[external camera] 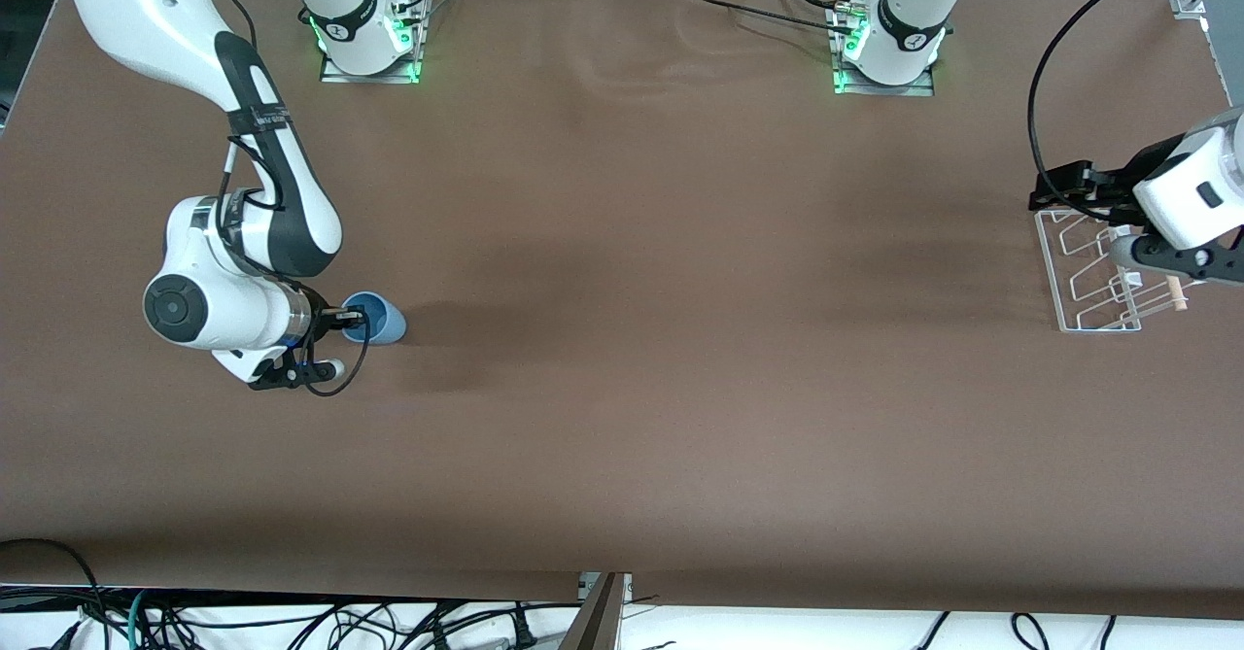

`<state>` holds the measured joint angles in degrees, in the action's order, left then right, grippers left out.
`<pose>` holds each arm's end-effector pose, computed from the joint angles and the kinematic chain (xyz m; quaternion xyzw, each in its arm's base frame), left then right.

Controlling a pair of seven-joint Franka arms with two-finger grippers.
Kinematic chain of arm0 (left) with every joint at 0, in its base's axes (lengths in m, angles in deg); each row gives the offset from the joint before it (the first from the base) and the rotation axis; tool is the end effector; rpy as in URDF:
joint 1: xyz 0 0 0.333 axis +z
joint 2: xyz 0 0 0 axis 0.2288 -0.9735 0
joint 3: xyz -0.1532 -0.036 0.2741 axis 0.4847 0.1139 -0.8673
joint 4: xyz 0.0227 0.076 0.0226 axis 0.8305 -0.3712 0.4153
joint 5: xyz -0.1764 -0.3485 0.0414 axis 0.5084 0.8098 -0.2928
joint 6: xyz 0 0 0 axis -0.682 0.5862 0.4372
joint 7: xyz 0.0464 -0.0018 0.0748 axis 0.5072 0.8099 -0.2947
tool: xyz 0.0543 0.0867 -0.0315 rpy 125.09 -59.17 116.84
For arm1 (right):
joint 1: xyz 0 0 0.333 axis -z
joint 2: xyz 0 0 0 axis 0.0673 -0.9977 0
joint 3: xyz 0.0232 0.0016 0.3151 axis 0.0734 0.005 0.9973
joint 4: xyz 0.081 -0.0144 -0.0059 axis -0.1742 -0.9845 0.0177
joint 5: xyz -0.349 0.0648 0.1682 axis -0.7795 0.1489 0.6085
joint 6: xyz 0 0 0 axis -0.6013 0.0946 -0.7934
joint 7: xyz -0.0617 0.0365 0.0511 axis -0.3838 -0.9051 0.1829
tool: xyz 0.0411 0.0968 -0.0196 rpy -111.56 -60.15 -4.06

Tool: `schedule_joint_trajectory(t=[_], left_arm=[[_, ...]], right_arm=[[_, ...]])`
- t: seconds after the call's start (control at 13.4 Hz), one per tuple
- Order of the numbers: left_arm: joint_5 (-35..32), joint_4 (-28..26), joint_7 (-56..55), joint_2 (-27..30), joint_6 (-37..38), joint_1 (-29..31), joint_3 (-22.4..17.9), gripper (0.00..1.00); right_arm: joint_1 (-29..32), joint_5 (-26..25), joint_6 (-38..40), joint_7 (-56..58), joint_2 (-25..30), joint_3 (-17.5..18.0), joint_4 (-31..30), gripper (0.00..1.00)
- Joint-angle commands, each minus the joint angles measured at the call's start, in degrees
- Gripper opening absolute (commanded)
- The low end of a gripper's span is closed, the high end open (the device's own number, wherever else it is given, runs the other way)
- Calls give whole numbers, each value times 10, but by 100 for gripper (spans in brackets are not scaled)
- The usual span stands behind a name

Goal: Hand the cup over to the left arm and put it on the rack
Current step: 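Close the right gripper on the cup rim and lift it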

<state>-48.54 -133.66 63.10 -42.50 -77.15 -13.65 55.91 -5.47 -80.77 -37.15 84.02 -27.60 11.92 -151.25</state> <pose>0.5931 -0.0082 0.5616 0.9863 -0.0866 -0.1320 0.0489 0.6447 0.0960 0.2704 -0.9884 -0.0447 0.1351 0.0539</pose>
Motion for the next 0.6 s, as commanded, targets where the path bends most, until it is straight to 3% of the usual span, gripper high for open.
schedule_joint_trajectory(t=[0.0,0.3,0.52], left_arm=[[39,11,32,-13,-3,3,0,100],[91,5,154,-25,-47,-5,9,100],[157,5,235,-39,-62,-6,12,100]], right_arm=[[-10,65,114,-74,5,2,75,0],[-44,197,204,-234,5,9,138,0],[-50,306,229,-393,5,40,167,0]])
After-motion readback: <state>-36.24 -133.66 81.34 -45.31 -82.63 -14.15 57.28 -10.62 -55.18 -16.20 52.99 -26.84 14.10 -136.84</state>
